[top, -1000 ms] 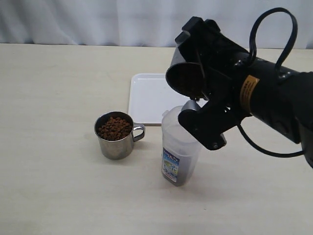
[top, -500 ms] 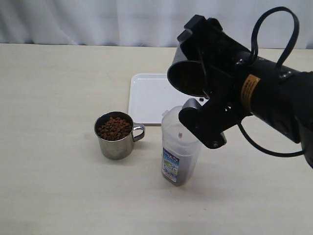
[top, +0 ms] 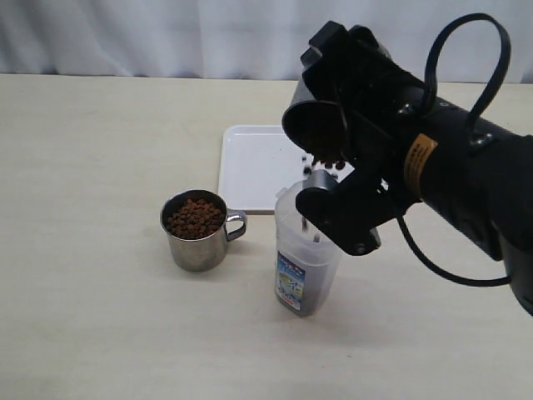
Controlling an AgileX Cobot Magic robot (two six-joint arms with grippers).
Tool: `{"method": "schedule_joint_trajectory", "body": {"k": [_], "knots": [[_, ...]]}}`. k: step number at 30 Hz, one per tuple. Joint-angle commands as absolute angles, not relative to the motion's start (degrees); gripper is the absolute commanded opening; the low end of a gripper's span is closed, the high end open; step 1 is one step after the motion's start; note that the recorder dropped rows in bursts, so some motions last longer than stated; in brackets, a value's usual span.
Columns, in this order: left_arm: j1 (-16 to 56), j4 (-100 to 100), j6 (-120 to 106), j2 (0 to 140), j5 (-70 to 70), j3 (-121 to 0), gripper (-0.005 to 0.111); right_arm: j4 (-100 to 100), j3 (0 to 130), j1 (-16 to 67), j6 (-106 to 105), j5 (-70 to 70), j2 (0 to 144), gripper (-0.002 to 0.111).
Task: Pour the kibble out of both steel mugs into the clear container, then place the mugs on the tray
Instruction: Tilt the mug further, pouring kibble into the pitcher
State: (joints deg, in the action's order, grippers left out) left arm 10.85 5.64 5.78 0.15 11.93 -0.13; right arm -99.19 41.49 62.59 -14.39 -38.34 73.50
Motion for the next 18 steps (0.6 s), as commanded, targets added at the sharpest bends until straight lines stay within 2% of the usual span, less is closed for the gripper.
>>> {"method": "schedule_joint_trajectory", "body": {"k": [1, 18], "knots": [[11.21, 5.39, 5.51, 0.0, 11.24, 0.0, 0.0, -99.95, 41.85, 62.77, -15.95, -39.78, 73.29, 0.004], [11.21, 5.39, 5.51, 0.0, 11.24, 0.0, 0.0, -99.95, 41.85, 62.77, -20.6, -39.75, 73.29, 0.004]]}}
